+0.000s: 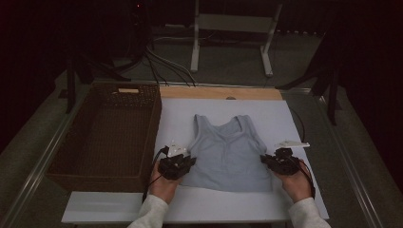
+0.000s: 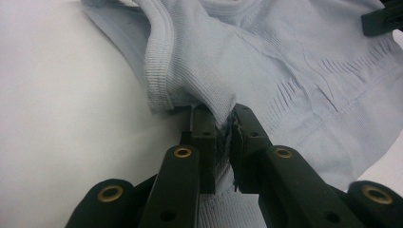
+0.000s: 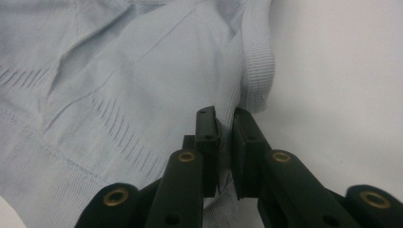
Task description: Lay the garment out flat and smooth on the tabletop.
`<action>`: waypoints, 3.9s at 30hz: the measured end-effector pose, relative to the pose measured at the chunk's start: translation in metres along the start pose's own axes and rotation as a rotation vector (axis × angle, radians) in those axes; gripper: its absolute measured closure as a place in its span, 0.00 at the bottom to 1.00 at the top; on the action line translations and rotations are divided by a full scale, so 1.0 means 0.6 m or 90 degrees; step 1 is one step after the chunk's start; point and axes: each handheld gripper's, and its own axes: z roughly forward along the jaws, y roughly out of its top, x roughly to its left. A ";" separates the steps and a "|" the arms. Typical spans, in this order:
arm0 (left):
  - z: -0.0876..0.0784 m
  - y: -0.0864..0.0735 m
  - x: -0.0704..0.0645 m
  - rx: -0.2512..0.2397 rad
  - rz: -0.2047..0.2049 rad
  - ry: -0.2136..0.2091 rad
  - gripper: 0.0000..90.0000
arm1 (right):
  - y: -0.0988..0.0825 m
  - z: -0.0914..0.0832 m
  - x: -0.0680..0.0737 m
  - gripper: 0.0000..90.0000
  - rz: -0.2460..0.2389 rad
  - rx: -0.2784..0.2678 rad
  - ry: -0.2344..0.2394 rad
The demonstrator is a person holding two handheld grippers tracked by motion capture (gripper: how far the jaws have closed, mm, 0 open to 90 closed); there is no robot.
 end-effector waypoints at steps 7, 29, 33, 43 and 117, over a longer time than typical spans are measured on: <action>0.004 0.001 -0.006 0.003 0.002 -0.013 0.91 | -0.012 -0.017 -0.003 0.93 0.005 0.000 -0.001; -0.004 -0.003 -0.028 0.019 0.004 -0.052 0.91 | -0.045 -0.051 -0.009 0.93 0.012 0.010 0.009; -0.006 -0.004 -0.031 0.025 0.003 -0.054 0.91 | -0.048 -0.052 -0.009 0.93 0.008 0.011 0.012; -0.015 -0.006 -0.041 0.043 -0.004 -0.072 0.92 | -0.057 -0.059 -0.009 0.93 0.009 0.017 0.017; -0.036 -0.022 -0.005 -0.057 -0.018 0.000 0.15 | -0.049 -0.039 -0.033 0.24 0.021 -0.107 -0.033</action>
